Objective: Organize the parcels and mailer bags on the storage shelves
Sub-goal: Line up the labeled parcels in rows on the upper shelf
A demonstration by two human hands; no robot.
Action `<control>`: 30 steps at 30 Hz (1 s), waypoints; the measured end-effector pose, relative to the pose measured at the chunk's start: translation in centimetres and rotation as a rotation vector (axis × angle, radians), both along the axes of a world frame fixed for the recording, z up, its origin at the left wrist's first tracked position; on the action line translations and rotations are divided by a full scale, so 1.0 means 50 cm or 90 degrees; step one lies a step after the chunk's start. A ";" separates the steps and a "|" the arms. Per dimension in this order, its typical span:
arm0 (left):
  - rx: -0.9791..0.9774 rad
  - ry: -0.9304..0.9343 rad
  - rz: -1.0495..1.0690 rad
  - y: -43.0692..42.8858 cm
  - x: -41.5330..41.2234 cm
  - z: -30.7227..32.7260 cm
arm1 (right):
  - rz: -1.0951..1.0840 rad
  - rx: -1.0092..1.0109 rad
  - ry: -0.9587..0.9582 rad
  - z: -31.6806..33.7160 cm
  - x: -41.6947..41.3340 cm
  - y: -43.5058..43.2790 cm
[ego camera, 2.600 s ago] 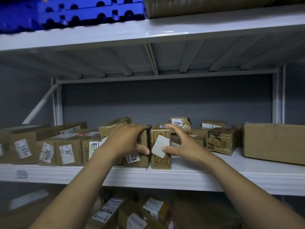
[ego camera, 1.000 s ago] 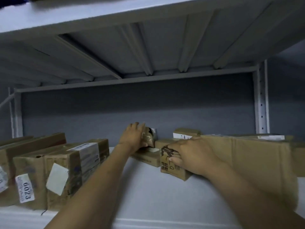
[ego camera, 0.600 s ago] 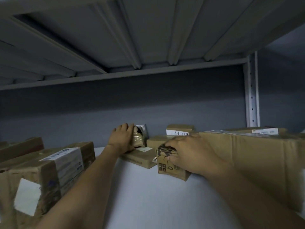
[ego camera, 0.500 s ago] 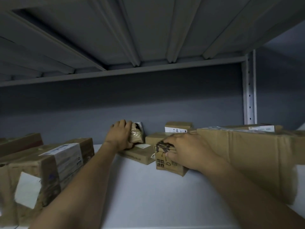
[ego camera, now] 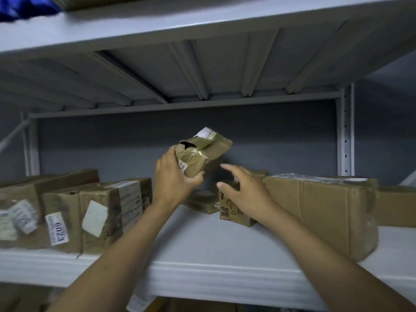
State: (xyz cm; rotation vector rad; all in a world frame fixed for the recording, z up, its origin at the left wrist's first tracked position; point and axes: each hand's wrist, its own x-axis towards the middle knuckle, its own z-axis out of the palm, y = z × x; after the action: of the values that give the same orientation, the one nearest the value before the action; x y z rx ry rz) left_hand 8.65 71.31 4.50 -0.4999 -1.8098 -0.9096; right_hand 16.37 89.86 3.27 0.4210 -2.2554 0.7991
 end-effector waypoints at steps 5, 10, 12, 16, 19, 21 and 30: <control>0.178 -0.044 -0.117 -0.006 0.118 -0.043 | 0.176 -0.249 -0.107 0.004 0.047 -0.050; 0.169 -0.080 -0.187 -0.018 0.202 -0.070 | 0.289 -0.302 -0.134 -0.021 0.100 -0.085; 0.126 -0.093 -0.209 -0.031 0.221 -0.073 | 0.264 -0.281 -0.115 -0.028 0.124 -0.088; 0.041 -0.134 -0.241 -0.063 0.251 -0.072 | 0.178 -0.238 -0.068 -0.033 0.151 -0.096; -0.002 -0.158 -0.291 -0.092 0.261 -0.075 | 0.111 -0.190 -0.037 -0.030 0.155 -0.112; -0.030 -0.175 -0.306 -0.118 0.264 -0.074 | 0.099 -0.184 -0.032 -0.029 0.156 -0.129; -0.283 -0.148 -0.030 -0.243 0.261 -0.061 | -0.048 -0.002 -0.038 -0.037 0.148 -0.219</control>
State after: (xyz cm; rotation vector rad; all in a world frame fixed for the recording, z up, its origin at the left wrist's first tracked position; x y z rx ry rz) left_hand 21.72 59.16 1.45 -0.7404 -2.2353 -0.6103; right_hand 23.79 78.90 1.41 0.3131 -2.3107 0.7867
